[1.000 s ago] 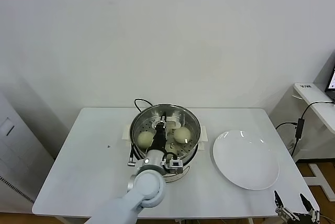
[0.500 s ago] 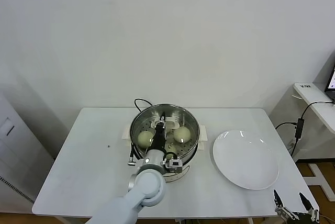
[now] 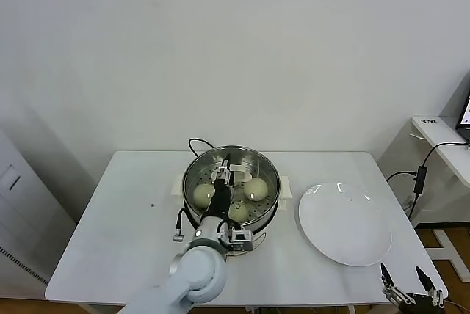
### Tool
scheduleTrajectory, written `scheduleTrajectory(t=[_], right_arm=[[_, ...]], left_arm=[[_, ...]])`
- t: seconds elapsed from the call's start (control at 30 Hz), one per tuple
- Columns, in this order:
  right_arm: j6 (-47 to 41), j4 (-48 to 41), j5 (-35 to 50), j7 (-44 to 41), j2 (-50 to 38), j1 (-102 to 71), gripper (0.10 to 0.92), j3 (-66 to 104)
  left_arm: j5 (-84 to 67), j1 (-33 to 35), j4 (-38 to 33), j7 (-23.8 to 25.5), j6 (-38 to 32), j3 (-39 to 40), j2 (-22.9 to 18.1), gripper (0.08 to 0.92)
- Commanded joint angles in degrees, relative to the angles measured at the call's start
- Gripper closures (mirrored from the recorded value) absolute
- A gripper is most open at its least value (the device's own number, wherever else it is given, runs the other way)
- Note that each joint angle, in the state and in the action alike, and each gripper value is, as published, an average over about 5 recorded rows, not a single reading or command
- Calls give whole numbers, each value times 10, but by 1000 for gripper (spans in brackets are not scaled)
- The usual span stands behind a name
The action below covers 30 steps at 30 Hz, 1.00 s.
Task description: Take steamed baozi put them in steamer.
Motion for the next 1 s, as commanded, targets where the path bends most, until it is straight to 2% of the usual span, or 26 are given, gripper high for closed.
scheduleTrajectory(t=[0.03, 0.17, 0.27, 0.47, 0.57, 0.77, 1.0], right_arm=[[2, -6, 5, 0, -5, 11, 203, -13], [0, -3, 16, 11, -14, 26, 203, -32], [-2, 6, 27, 24, -30, 50, 203, -50], [-28, 33, 34, 94, -87, 139, 203, -85], [-46, 37, 30, 126, -114, 175, 203, -109], [-64, 25, 27, 153, -131, 222, 203, -154], [-64, 5, 6, 150, -117, 235, 203, -187]], left_arm=[[-122, 53, -123, -25, 23, -41, 62, 386], [-168, 94, -157, -44, -6, -76, 83, 266], [-212, 128, -174, -69, -66, -114, 87, 202], [-346, 181, -169, -154, -204, -252, 58, 178], [-415, 204, -151, -180, -273, -331, 42, 177], [-526, 263, -109, -146, -410, -477, -21, 177], [-591, 315, -40, -93, -544, -559, -68, 177]])
